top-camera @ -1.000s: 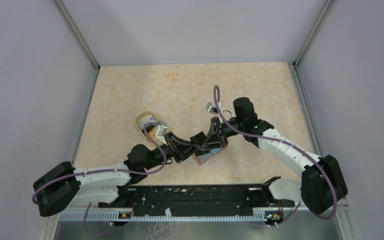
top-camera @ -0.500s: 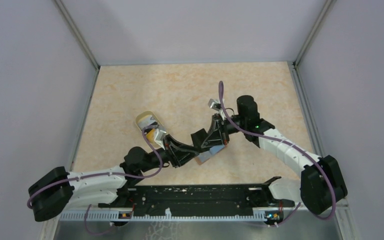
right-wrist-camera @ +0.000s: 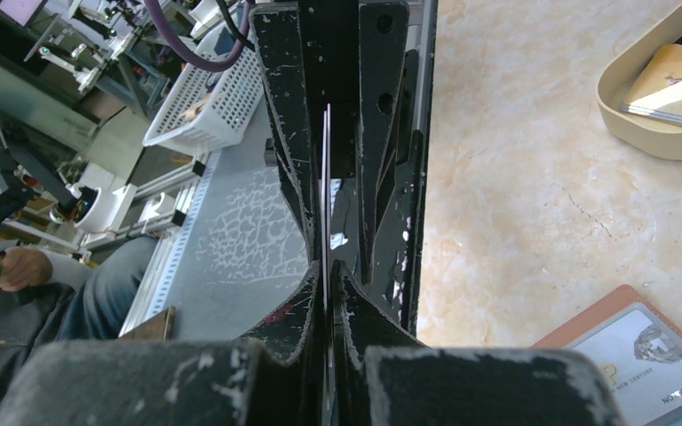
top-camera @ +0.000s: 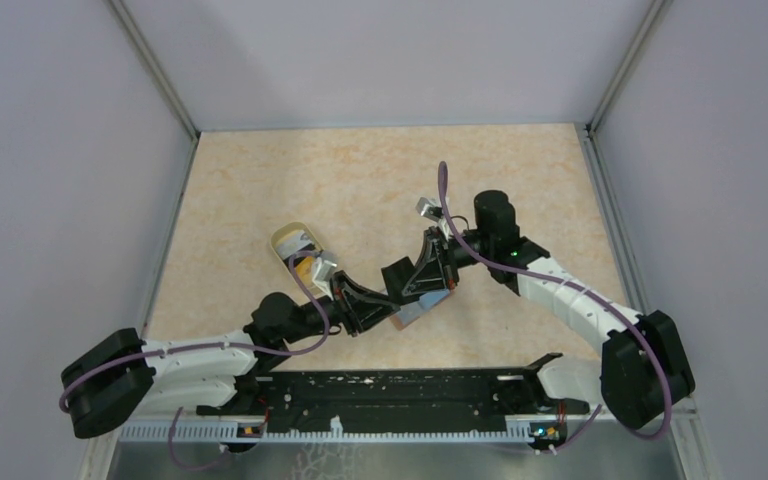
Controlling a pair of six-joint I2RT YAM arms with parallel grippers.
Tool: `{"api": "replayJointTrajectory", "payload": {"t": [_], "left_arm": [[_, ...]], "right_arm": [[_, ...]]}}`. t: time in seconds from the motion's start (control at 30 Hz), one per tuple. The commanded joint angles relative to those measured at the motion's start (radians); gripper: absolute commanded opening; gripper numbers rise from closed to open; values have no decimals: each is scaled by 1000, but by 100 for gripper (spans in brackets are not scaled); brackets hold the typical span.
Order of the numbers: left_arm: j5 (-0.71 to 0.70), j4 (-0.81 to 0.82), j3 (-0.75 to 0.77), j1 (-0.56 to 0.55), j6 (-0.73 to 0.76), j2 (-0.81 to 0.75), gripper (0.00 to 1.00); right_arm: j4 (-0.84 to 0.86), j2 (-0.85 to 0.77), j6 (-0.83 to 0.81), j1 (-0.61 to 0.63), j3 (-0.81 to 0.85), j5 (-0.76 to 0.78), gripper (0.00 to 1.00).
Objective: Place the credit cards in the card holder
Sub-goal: Place the credit card in the storage box.
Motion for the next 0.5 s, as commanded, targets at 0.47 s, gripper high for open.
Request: {"api": "replayJointTrajectory", "payload": {"t": [0.47], "left_arm": [[-70,35,-5,-2,-20,-28,0]], "right_arm": [[23,42,0,-5,7,-13,1]]}}
